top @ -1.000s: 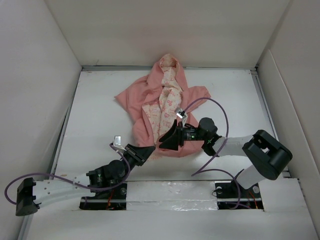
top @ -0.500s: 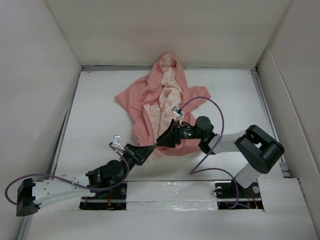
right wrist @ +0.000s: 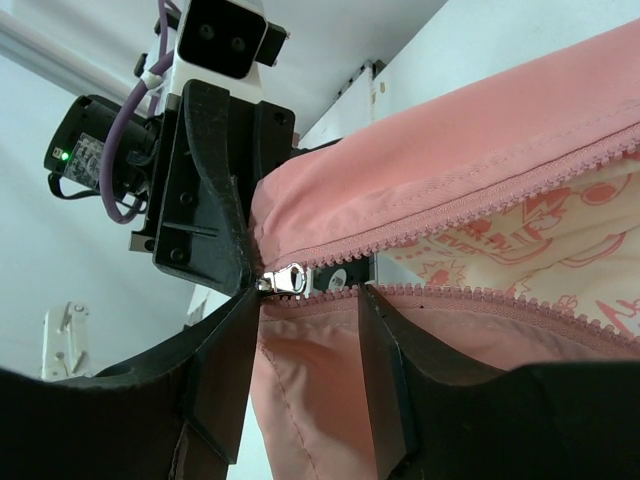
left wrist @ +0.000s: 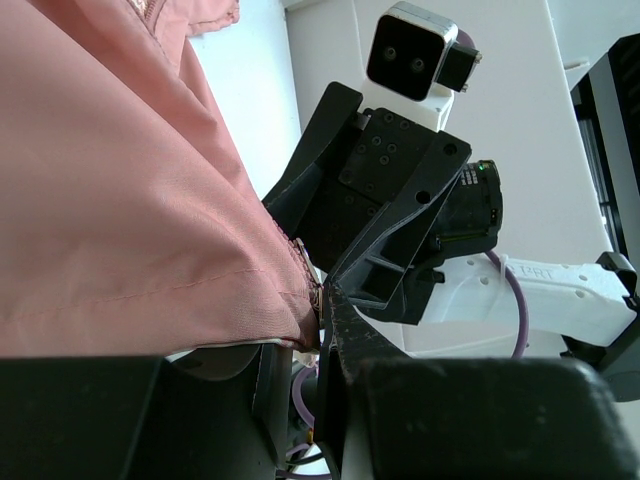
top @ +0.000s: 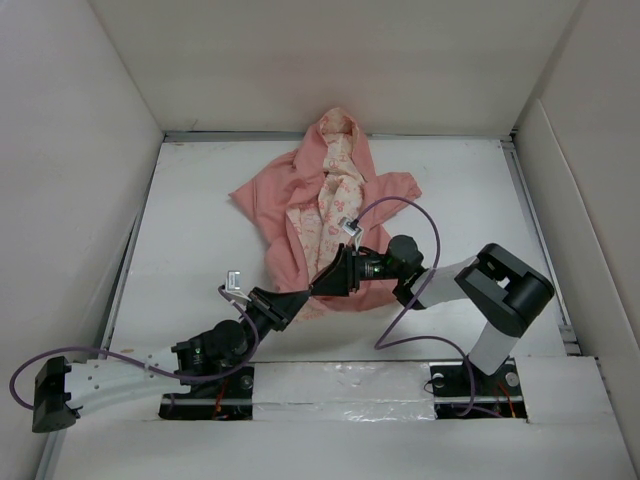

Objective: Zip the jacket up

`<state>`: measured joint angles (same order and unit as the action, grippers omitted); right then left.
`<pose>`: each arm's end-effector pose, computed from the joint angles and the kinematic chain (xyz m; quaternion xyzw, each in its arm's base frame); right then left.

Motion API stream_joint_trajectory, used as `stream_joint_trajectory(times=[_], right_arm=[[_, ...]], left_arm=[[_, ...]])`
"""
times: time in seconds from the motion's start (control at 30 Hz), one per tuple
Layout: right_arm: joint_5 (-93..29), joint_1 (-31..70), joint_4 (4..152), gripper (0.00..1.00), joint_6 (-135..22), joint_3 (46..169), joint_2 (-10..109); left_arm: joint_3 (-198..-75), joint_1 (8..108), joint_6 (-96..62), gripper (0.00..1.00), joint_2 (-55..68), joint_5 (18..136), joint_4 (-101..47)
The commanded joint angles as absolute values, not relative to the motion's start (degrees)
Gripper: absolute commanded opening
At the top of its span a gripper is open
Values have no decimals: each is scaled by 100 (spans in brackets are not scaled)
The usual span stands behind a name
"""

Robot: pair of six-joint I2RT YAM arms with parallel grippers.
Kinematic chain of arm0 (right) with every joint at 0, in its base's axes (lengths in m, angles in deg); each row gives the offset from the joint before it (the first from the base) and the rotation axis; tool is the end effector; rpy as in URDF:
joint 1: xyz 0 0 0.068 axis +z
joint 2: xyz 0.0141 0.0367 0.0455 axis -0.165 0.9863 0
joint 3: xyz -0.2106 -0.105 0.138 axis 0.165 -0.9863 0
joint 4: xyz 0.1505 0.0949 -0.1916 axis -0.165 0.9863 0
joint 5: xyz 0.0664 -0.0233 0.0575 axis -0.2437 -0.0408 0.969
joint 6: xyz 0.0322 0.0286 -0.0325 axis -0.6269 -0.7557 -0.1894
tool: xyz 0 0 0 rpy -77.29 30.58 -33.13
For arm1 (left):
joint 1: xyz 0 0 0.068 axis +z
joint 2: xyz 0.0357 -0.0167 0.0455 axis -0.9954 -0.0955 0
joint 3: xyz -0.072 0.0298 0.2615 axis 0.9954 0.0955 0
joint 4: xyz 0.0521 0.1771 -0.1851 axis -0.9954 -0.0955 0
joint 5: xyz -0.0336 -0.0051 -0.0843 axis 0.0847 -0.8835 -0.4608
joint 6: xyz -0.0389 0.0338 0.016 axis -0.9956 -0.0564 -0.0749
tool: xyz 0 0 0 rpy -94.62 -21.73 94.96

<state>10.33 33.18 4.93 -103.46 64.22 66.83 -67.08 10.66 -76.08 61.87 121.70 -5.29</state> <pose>0.2090 0.2299 0.1872 -0.2568 0.6296 0.6931 0.2394 0.0553 -0.1150 0.1988 -0.2139 0.6408 -0.6084 0.4165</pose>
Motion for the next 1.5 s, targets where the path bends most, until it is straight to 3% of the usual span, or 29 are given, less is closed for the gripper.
stream_joint_trajectory(times=[0.0, 0.47, 1.07, 1.47], right_arm=[[1157, 3410, -725, 49, -10461, 6586, 6666], [1218, 3462, -566, 49, -10408, 6691, 6508], [1350, 3190, -2271, 57, -11507, 6629, 6877], [1254, 3067, -619, 59, -10479, 6594, 6016]], left_arm=[[-6036, 1043, -7586, 0, 6122, 12111, -124], [-6027, 1043, -7648, 0, 5780, 12102, 60], [-5965, 1043, -7604, 0, 6035, 12067, -27], [-6009, 1043, -7604, 0, 5824, 12041, 87]])
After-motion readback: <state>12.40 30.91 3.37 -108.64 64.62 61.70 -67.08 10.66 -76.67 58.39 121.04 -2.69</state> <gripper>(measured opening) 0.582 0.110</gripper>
